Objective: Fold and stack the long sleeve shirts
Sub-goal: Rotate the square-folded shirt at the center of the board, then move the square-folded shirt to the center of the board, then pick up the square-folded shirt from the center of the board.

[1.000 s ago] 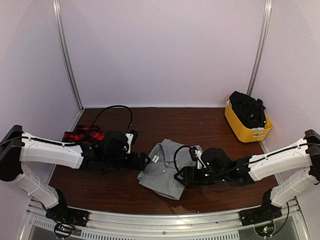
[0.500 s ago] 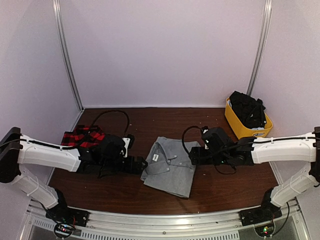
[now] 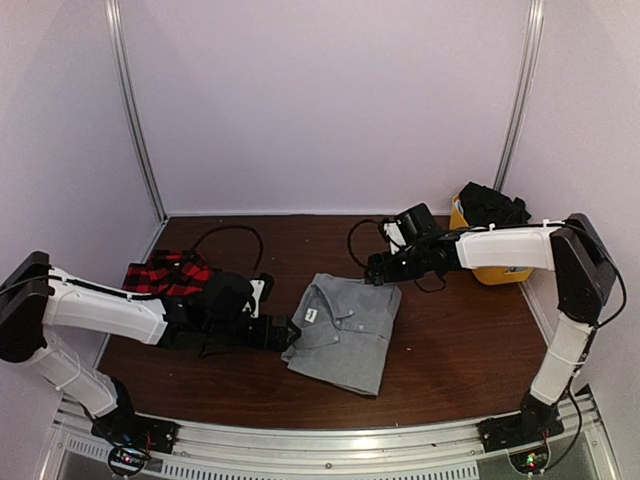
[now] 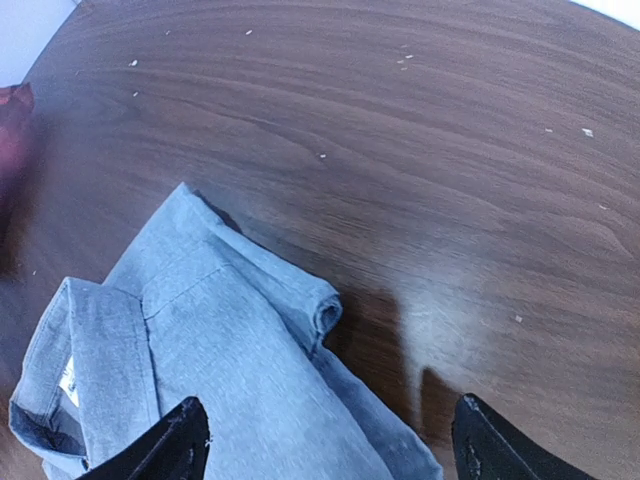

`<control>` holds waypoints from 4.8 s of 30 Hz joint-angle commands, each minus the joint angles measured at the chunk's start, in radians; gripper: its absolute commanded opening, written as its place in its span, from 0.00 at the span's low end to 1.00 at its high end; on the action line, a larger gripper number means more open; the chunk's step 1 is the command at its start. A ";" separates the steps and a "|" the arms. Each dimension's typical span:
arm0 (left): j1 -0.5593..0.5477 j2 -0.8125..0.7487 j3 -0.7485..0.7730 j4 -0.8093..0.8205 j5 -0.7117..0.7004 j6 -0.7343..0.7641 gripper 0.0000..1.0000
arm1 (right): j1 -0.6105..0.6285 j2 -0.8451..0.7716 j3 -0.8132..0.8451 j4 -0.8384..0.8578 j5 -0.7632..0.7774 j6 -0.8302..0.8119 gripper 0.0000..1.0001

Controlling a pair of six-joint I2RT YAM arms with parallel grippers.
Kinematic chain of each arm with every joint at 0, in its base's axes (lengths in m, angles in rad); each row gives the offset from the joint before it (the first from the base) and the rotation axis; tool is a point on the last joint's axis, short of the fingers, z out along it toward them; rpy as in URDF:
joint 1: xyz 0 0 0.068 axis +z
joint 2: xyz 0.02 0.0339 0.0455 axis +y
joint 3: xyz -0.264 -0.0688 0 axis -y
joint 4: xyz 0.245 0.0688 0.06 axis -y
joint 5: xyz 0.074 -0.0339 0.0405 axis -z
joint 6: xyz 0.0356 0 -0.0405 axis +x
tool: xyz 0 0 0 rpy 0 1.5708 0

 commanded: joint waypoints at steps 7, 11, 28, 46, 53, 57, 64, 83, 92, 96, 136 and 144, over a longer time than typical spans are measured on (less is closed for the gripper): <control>0.002 0.056 -0.049 0.114 0.071 -0.054 0.94 | -0.058 0.194 0.071 0.045 -0.303 -0.092 0.82; 0.003 0.042 -0.047 0.095 0.057 -0.044 0.93 | -0.061 0.135 -0.049 0.094 -0.315 -0.056 0.81; 0.003 -0.046 -0.072 -0.030 -0.068 -0.015 0.94 | 0.388 -0.347 -0.655 0.439 0.015 0.542 0.77; -0.036 -0.078 -0.088 -0.023 -0.114 0.068 0.93 | 0.468 -0.315 -0.416 0.196 0.013 0.238 0.66; -0.036 -0.036 -0.086 -0.039 -0.151 0.089 0.93 | 0.554 -0.195 -0.419 0.187 -0.009 0.220 0.62; -0.033 -0.030 -0.060 -0.095 -0.215 0.110 0.93 | 0.554 -0.163 -0.438 0.211 0.039 0.266 0.62; -0.020 -0.043 -0.006 -0.171 -0.231 0.122 0.95 | 0.546 -0.068 -0.428 0.255 0.143 0.444 0.62; 0.556 -0.054 0.062 -0.209 -0.180 0.254 0.98 | 0.453 -0.049 -0.595 0.441 0.232 0.763 0.63; 0.593 0.157 0.120 -0.139 -0.091 0.270 0.95 | 0.457 -0.235 -0.777 0.440 0.326 0.882 0.63; 0.592 0.207 0.102 -0.104 -0.013 0.260 0.93 | 0.459 -0.301 -0.811 0.397 0.357 0.886 0.64; 0.001 0.104 0.028 0.112 0.246 -0.056 0.92 | 0.060 -0.390 -0.689 0.185 -0.015 0.387 0.82; -0.005 0.144 -0.058 0.196 0.288 -0.100 0.86 | 0.061 -0.382 -0.793 0.343 -0.146 0.434 0.61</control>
